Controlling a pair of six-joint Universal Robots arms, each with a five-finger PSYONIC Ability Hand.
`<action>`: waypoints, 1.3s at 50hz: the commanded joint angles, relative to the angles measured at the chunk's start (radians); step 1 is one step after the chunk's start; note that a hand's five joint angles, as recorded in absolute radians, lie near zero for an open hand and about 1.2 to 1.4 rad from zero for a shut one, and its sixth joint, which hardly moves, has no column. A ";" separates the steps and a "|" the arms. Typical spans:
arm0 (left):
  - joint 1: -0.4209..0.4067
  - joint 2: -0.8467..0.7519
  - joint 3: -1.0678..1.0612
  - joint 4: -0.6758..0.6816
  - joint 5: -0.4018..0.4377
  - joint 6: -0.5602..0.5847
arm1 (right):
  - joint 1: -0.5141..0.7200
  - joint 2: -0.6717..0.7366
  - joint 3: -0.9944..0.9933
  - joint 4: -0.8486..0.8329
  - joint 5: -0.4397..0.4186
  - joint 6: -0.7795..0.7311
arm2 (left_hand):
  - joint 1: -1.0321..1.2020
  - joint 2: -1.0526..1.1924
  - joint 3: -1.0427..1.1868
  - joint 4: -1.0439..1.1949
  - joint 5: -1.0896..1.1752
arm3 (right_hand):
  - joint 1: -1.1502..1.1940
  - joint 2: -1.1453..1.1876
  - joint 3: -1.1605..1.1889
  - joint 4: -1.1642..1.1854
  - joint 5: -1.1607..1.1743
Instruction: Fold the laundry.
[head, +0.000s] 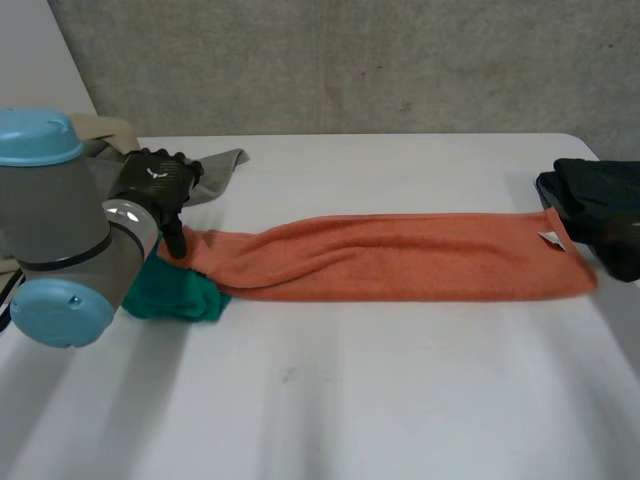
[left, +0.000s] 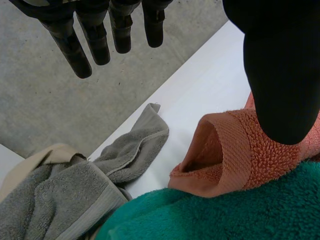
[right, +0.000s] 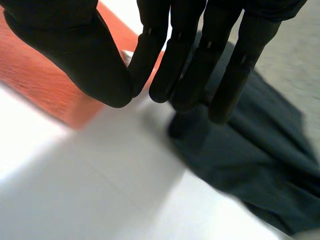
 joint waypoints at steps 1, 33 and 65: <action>0.014 0.038 -0.034 0.003 0.008 -0.001 | -0.107 -0.065 0.002 0.006 0.008 -0.036 | -0.011 -0.027 -0.031 -0.024 -0.043 | 0.264 0.223 0.212 0.203 0.232; -0.022 0.090 -0.086 0.009 0.057 -0.077 | 0.012 0.120 -0.089 0.066 -0.150 -0.031 | -0.011 -0.027 -0.031 -0.024 -0.043 | -0.264 -0.305 -0.316 -0.324 -0.296; 0.009 0.166 -0.169 0.021 0.072 -0.096 | 0.021 -0.118 -0.120 0.001 0.011 -0.152 | -0.011 -0.027 -0.031 -0.024 -0.043 | 0.264 0.223 0.212 0.203 0.232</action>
